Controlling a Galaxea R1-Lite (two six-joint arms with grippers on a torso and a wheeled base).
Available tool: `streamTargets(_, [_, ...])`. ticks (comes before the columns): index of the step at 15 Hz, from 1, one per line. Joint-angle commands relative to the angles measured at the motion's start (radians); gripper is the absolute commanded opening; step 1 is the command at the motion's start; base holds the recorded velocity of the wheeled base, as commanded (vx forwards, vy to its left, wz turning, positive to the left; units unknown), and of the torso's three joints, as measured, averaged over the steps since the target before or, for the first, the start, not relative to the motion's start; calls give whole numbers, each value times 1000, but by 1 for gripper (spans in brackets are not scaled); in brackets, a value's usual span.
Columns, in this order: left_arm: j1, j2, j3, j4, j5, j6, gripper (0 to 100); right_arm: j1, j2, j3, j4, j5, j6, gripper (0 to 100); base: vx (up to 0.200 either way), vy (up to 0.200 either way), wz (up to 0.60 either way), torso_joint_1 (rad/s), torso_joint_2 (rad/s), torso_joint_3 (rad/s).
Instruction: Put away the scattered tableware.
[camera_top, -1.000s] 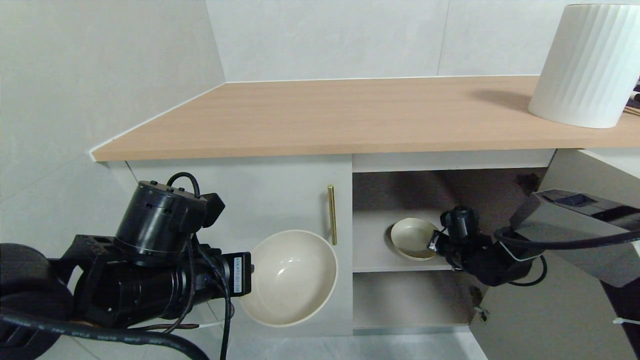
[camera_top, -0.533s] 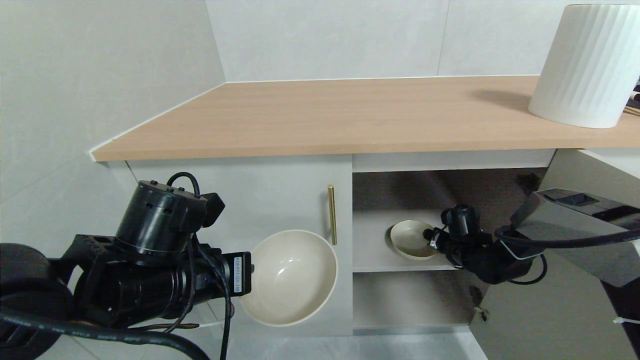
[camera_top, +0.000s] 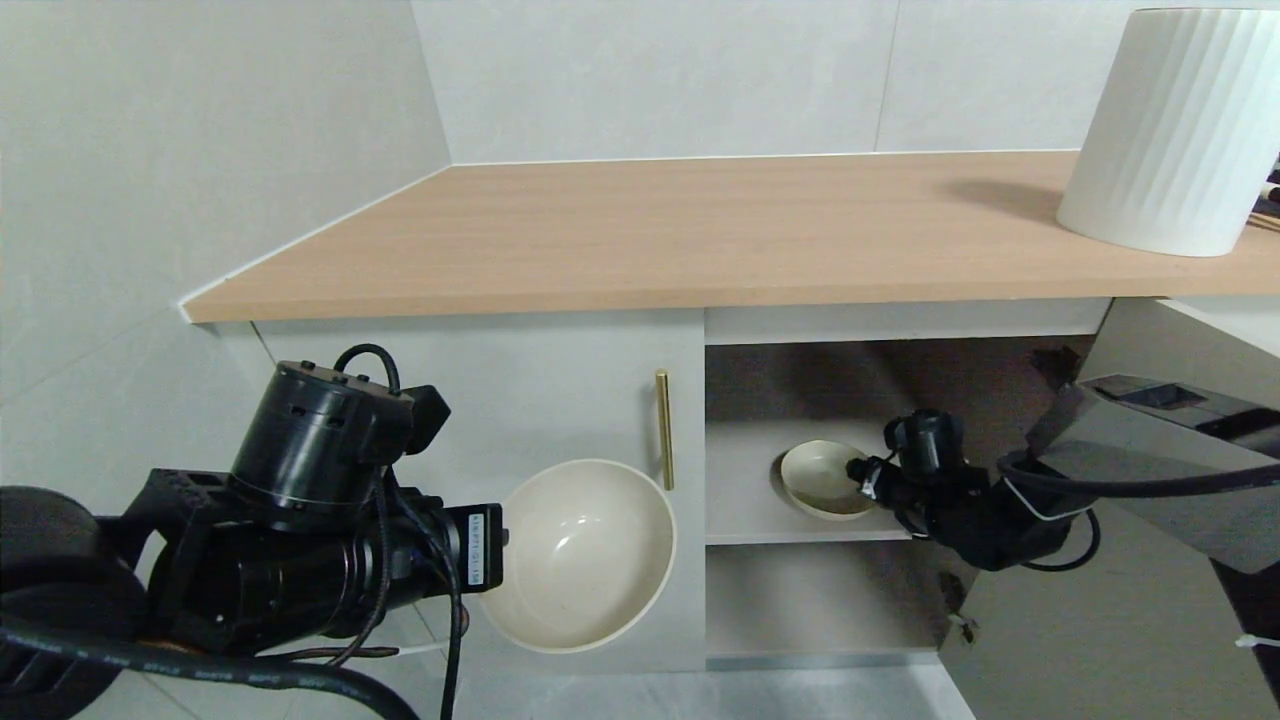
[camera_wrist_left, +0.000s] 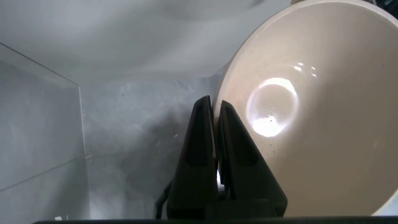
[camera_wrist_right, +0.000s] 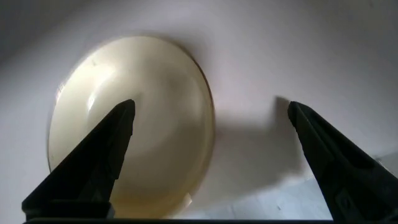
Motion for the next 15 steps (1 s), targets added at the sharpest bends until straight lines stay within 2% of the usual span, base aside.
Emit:
streamTargets(1, [0, 2, -6, 0, 0, 1, 0, 31, -95, 117, 2, 9, -18, 100, 0, 0, 0, 0, 0, 0])
streamTargets(3, [-14, 39, -50, 0, 1, 22, 0, 57, -233, 289, -10, 56, -219, 100, 0, 0, 0, 0, 0, 0])
streamTargets(5, [-46, 73, -82, 4, 6, 25, 0, 91, -368, 374, 7, 118, -273, 100, 0, 0, 0, 0, 0, 0])
streamTargets(6, [-61, 85, -84, 6, 14, 25, 0, 103, -454, 388, 62, 167, -308, 100, 0, 0, 0, 0, 0, 0])
streamTargets(7, [-77, 90, -85, 6, 20, 25, 0, 119, -532, 381, 163, 194, -327, 100, 0, 0, 0, 0, 0, 0])
streamTargets(9, [-127, 93, -85, 15, 38, 25, 0, 177, -690, 289, 487, 306, -339, 100, 0, 0, 0, 0, 0, 0])
streamTargets(11, [-176, 104, -88, 47, 100, 24, 0, 269, -764, 186, 735, 368, -336, 100, 0, 0, 0, 0, 0, 0])
streamTargets(13, [-198, 130, -91, 55, 149, 21, 0, 332, -790, 146, 775, 368, -336, 100, 0, 0, 0, 0, 0, 0])
streamTargets(15, [-216, 157, -88, 55, 156, 19, 0, 430, -811, 157, 778, 354, -333, 100, 0, 0, 0, 0, 0, 0])
